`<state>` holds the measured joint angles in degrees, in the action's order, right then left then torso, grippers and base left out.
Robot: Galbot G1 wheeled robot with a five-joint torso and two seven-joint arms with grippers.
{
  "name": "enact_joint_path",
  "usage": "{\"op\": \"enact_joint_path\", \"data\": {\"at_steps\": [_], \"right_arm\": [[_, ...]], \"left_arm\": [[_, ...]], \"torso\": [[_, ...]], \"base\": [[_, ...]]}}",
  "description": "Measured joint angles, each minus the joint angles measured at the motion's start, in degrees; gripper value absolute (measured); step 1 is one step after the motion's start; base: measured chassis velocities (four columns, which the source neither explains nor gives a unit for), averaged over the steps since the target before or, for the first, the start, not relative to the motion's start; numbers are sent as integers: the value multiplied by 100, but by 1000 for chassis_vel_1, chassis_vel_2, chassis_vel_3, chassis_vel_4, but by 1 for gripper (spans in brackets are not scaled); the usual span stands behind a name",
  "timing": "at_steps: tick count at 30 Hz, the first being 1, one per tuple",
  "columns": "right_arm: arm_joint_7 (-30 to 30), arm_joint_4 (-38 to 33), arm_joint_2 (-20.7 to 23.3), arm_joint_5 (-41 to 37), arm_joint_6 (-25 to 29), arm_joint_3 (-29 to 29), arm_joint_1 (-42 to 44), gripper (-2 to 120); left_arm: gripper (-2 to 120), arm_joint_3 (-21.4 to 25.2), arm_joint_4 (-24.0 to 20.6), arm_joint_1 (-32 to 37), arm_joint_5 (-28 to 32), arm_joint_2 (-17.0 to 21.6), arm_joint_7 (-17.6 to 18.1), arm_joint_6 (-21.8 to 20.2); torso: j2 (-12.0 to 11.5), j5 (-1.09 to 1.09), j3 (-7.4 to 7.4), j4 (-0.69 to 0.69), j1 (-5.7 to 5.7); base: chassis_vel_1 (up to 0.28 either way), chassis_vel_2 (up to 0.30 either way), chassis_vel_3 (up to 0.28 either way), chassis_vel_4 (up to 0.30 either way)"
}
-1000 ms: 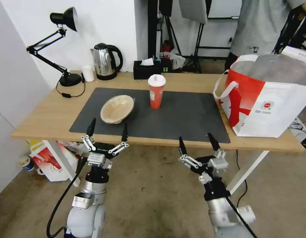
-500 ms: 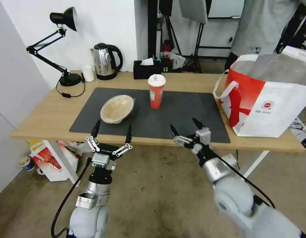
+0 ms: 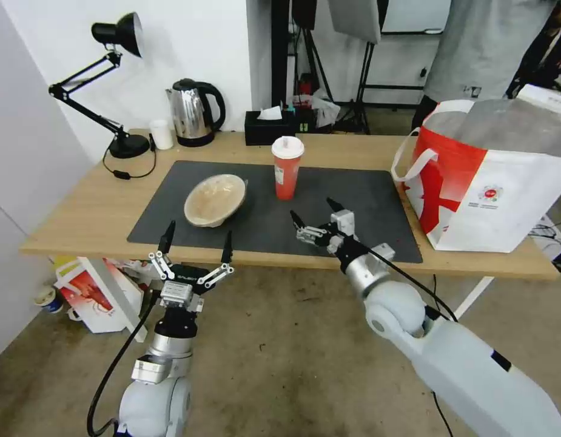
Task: Pick up the trash from the table and place it into the takeout bag.
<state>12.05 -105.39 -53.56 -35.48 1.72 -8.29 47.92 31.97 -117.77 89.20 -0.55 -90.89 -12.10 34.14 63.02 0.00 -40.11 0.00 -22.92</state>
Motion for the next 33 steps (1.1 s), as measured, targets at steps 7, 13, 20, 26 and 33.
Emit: {"op": "enact_joint_path", "data": {"at_steps": [7, 13, 20, 26, 33], "right_arm": [[-48, 394, -18, -133, -26, -201, -494, 100], [-72, 757, -178, -161, -37, -401, -876, 100], [-115, 1176, -406, -139, -38, -523, -1204, 100], [-182, 1494, -562, -105, -30, -619, -1450, 100], [-266, 1868, -703, -89, -9, -720, -1724, 100]], "left_arm": [[100, 4, 20, -4, 2, -19, -4, -5], [100, 15, 1, 12, -2, -26, -7, -6], [100, 29, -9, 37, -2, -27, -10, -5], [100, 37, -19, 52, -4, -28, -13, 1], [100, 64, -50, 94, -5, -29, -15, 7]], "torso": [[0, 0, 0, 0, 0], [0, 0, 0, 0, 0], [0, 0, 0, 0, 0], [1, 0, 0, 0, 1], [1, 0, 0, 0, 1]], "base": [[0, 0, 0, 0], [0, 0, 0, 0], [0, 0, 0, 0], [0, 0, 0, 0], [0, 0, 0, 0]]}}
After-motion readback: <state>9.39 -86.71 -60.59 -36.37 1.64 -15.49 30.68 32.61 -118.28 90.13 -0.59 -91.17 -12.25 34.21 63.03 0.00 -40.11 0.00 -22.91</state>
